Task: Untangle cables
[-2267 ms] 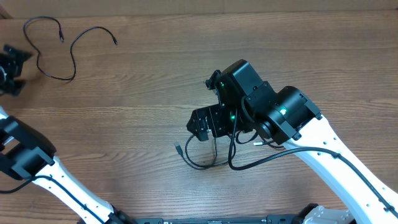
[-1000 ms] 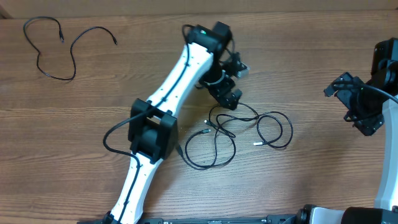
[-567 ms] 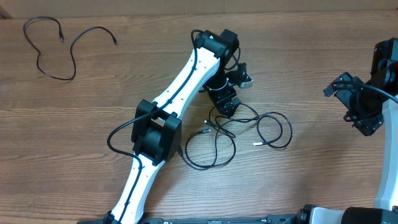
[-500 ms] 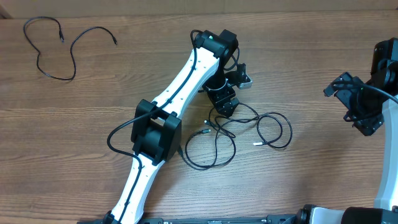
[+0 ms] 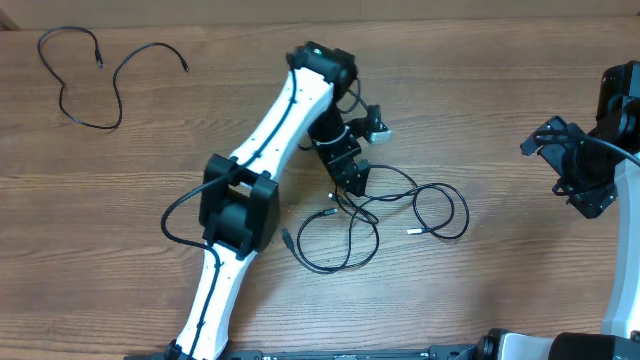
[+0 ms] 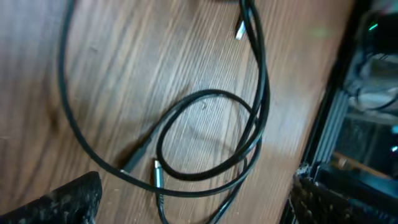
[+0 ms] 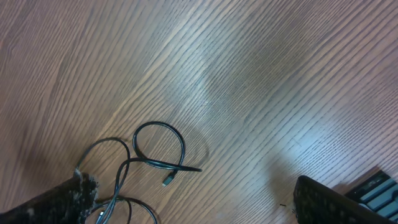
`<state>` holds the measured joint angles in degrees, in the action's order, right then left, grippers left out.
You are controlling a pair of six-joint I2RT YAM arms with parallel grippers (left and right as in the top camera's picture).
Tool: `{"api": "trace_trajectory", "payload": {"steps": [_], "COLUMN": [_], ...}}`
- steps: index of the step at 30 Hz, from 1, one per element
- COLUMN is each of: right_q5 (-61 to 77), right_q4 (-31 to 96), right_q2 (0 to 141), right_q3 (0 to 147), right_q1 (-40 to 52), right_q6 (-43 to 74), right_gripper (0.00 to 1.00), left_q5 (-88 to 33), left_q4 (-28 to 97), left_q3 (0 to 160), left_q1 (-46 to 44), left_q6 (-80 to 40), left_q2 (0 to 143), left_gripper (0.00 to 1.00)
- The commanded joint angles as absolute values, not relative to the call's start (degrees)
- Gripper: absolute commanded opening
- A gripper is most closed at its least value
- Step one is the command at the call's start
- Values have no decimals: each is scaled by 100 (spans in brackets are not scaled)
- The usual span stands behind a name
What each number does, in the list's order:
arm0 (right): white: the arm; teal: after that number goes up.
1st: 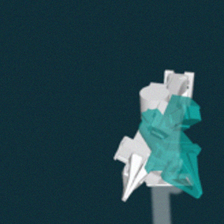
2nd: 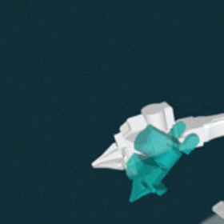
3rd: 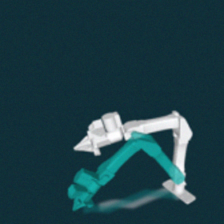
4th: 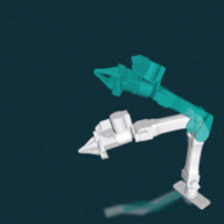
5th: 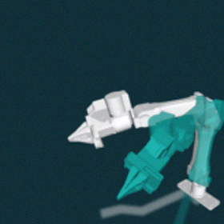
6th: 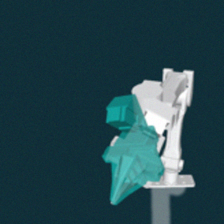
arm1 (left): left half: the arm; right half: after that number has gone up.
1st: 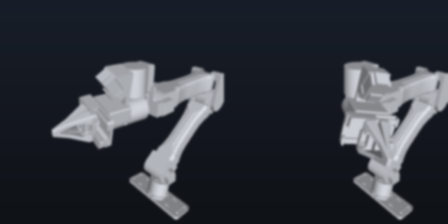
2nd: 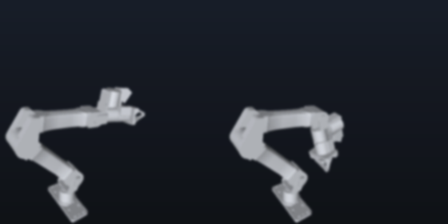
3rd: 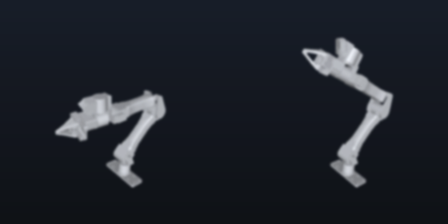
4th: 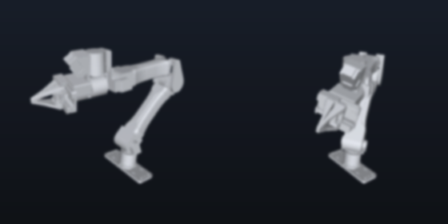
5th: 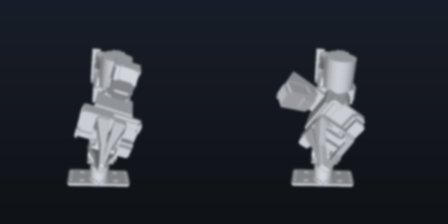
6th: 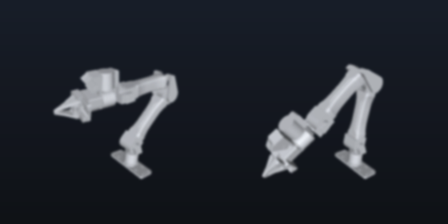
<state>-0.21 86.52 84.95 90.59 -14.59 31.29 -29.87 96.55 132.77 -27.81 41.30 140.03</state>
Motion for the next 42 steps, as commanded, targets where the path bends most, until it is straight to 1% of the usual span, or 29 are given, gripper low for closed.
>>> {"api": "trace_trajectory", "payload": {"steps": [1, 5, 11, 17, 18, 19, 27, 30, 31, 36, 40, 42], "right_q5": [-38, -38, -38, -38, -38, -38, -38, -38, -38, -38, -38, -38], "right_q4": [8621, 8624, 8621, 8624, 8621, 8624, 8624, 8621, 8624, 8624, 8624, 8624], "right_q2": [8490, 8490, 8490, 8490, 8490, 8490, 8490, 8490, 8490, 8490, 8490, 8490], "right_q3": [9109, 9109, 9109, 9109, 9109, 9109, 9109, 9109, 9109, 9109, 9109, 9109], "right_q1": [-1470, -1470, -1470, -1470, -1470, -1470, -1470, -1470, -1470, -1470, -1470, -1470], "right_q6": [3151, 3151, 3151, 3151, 3151, 3151, 3151, 3151, 3151, 3151, 3151, 3151], "right_gripper": [100, 100, 100, 100, 100, 100, 100, 100, 100, 100, 100, 100], "left_q5": [-3948, -3787, -3607, -3068, -3026, -3024, -2853, -2832, -2832, -2832, -2842, -2856], "left_q4": [9684, 9684, 9684, 9662, 9623, 9601, 9470, 9336, 9288, 9264, 9183, 9157], "left_q3": [13301, 13294, 13233, 13214, 13211, 13209, 12722, 12551, 12510, 12495, 12495, 12497], "left_q1": [-2338, -2298, -2650, -3015, -3072, -3085, -3074, -3072, -3072, -3068, -3044, -3026], "left_q6": [4777, 5050, 5275, 5275, 5271, 5271, 5275, 5273, 5271, 5273, 5269, 5218], "left_q2": [13705, 13705, 13716, 13727, 13743, 13751, 13756, 13756, 13756, 13756, 13756, 13756], "left_gripper": [100, 100, 98, 91, 88, 86, 81, 69, 66, 61, 42, 27]}}
